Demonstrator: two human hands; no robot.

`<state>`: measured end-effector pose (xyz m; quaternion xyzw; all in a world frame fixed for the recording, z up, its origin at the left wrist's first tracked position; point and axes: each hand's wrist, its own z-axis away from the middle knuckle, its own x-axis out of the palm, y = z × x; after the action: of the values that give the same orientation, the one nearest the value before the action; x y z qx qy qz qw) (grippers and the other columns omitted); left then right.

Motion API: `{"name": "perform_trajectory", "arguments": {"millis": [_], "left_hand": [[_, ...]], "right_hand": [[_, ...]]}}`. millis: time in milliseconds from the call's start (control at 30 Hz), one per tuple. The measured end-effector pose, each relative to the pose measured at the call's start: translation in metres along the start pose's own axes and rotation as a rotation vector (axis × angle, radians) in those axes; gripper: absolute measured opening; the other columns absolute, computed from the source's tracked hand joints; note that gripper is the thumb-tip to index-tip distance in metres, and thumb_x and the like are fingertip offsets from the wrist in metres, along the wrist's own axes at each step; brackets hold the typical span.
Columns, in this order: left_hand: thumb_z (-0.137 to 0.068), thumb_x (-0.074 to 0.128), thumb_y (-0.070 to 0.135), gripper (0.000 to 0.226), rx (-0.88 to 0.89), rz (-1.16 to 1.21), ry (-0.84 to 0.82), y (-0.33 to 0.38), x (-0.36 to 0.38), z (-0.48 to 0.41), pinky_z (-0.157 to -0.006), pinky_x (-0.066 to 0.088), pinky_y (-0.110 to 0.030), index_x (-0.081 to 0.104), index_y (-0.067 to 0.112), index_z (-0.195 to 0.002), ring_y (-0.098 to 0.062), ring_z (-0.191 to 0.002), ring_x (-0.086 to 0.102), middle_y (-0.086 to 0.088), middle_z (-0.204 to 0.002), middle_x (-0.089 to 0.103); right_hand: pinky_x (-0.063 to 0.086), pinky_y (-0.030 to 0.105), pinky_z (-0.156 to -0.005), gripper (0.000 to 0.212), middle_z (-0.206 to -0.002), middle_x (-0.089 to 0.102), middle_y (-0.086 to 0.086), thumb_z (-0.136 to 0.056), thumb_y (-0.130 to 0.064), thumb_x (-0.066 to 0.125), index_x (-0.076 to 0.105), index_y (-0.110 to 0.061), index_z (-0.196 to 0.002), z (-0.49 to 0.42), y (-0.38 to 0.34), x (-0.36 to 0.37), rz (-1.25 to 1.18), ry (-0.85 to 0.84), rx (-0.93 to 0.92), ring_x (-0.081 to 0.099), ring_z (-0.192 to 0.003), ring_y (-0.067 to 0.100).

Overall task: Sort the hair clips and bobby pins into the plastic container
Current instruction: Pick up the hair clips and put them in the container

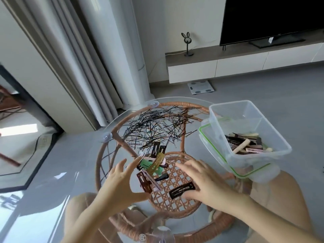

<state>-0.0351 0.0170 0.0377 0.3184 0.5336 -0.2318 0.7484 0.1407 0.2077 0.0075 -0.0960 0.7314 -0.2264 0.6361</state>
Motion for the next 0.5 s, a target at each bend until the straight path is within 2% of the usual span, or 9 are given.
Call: {"name": "perform_trajectory", "arguments": {"millis": [67,167,233,300,333,433,500], "left_hand": [[-0.053,0.067,0.07,0.113,-0.002,0.002,0.047,0.0,0.005,-0.002,-0.11,0.029,-0.044,-0.004,0.05,-0.139,-0.025,-0.139,0.021,-0.004,-0.154,0.016],[-0.057,0.071,0.063,0.104,0.088,0.027,0.138,0.005,0.009,-0.009,-0.105,0.034,-0.035,0.015,0.041,-0.142,-0.019,-0.127,0.033,0.002,-0.142,0.038],[-0.061,0.074,0.054,0.092,0.134,0.055,0.173,0.006,0.009,-0.011,-0.1,0.037,-0.03,0.029,0.037,-0.139,-0.015,-0.12,0.039,0.005,-0.133,0.047],[-0.064,0.076,0.046,0.077,0.173,0.066,0.195,0.005,0.008,-0.013,-0.099,0.04,-0.029,0.044,0.032,-0.133,-0.014,-0.114,0.045,0.007,-0.125,0.053],[-0.066,0.075,0.043,0.069,0.191,0.068,0.204,0.004,0.008,-0.013,-0.098,0.042,-0.028,0.05,0.031,-0.129,-0.014,-0.11,0.048,0.007,-0.12,0.055],[-0.071,0.073,0.038,0.054,0.224,0.08,0.232,0.0,0.007,-0.011,-0.095,0.045,-0.027,0.057,0.032,-0.122,-0.013,-0.104,0.053,0.009,-0.112,0.058],[-0.073,0.071,0.039,0.049,0.251,0.081,0.248,-0.004,0.007,-0.009,-0.095,0.044,-0.023,0.059,0.031,-0.12,-0.011,-0.105,0.053,0.01,-0.113,0.059]], "right_hand": [[0.031,0.029,-0.104,0.092,-0.141,0.026,-0.004,-0.075,-0.047,0.064,0.002,-0.038,-0.142,-0.018,-0.008,0.007,0.03,-0.014,-0.048,0.028,-0.122,0.012],[0.029,0.034,-0.107,0.093,-0.15,0.013,-0.002,-0.079,-0.029,0.066,-0.002,-0.041,-0.141,-0.045,-0.016,0.011,0.094,-0.028,-0.095,0.022,-0.13,0.018],[0.029,0.036,-0.105,0.086,-0.149,0.019,-0.001,-0.082,-0.026,0.064,0.004,-0.04,-0.142,-0.059,-0.02,0.008,0.163,-0.065,-0.145,0.026,-0.128,0.021],[0.037,0.036,-0.098,0.074,-0.14,0.032,0.002,-0.083,-0.035,0.061,0.017,-0.035,-0.142,-0.066,-0.024,0.005,0.195,-0.11,-0.198,0.033,-0.118,0.02],[0.039,0.033,-0.093,0.067,-0.133,0.037,0.003,-0.084,-0.033,0.06,0.024,-0.03,-0.141,-0.068,-0.026,0.005,0.195,-0.111,-0.216,0.035,-0.112,0.02],[0.047,0.03,-0.082,0.049,-0.115,0.047,0.006,-0.089,-0.006,0.049,0.037,-0.017,-0.134,-0.069,-0.032,0.005,0.276,-0.05,-0.285,0.043,-0.098,0.02],[0.052,0.03,-0.074,0.038,-0.103,0.054,0.007,-0.088,0.001,0.045,0.046,-0.008,-0.125,-0.067,-0.035,0.004,0.364,-0.032,-0.349,0.05,-0.089,0.02]]}}
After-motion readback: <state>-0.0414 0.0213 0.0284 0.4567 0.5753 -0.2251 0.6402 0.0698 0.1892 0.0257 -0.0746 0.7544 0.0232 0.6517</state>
